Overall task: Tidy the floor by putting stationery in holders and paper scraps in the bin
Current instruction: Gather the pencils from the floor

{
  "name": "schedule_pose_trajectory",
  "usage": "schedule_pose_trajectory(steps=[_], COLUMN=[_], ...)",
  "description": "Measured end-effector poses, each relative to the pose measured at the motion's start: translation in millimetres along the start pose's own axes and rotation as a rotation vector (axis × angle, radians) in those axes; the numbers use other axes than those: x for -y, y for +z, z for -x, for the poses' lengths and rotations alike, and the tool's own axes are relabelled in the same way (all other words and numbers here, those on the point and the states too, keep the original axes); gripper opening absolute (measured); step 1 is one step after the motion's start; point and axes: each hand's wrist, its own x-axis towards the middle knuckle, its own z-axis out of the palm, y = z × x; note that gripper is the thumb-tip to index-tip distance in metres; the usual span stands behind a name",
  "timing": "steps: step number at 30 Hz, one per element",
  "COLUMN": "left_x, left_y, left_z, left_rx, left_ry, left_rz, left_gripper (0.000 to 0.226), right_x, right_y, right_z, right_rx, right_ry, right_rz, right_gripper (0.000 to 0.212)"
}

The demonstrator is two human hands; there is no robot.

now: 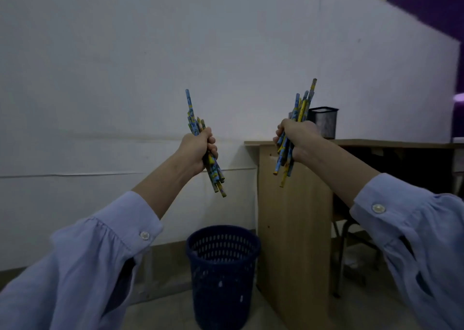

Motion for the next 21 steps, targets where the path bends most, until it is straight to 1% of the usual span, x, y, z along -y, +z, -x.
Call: schedule_pose_trajectory(steps=[4,8,14,16,18,21], left_x=[-0.3,1.1,10.8,12.2,14.7,22.3], left_y=[35.0,71.8,120.0,134.3,152.2,179.6], left_z=[-21.2,-47.9,-95.4,-111.4,-131.7,-161.6], left_rx=[0.061,0.103,0.142,0.144,0.149,0.153], left_ry=[0.001,0.023,0.057,0.071,0.088,0.118], left_rz=[0.069,0.114,0.157,0.183,0.207,0.237], left_gripper=[0.027,0.028,0.030,0.028,0.027,0.025], right_x=[24.4,48.4,60.4,63.9,67.3,69.1], right_y=[-28.1,-56.7,-91.6,-99.0,-105.1,-113.2], right_z=[-18.1,-45.7,-97.5,-111.7,-128.1,-157.8], right_rx=[-0.130,-0.278,-0.465,-0.492,-0.506,-0.467], right_ry=[-0.054,-0.127,-0.169,-0.179,-0.190,-0.189], right_rz=[0.024,-0.049,-0.117,-0.134,-0.160,-0.267], right_gripper=[0.008,0.013,0.018,0.021,0.018,0.017])
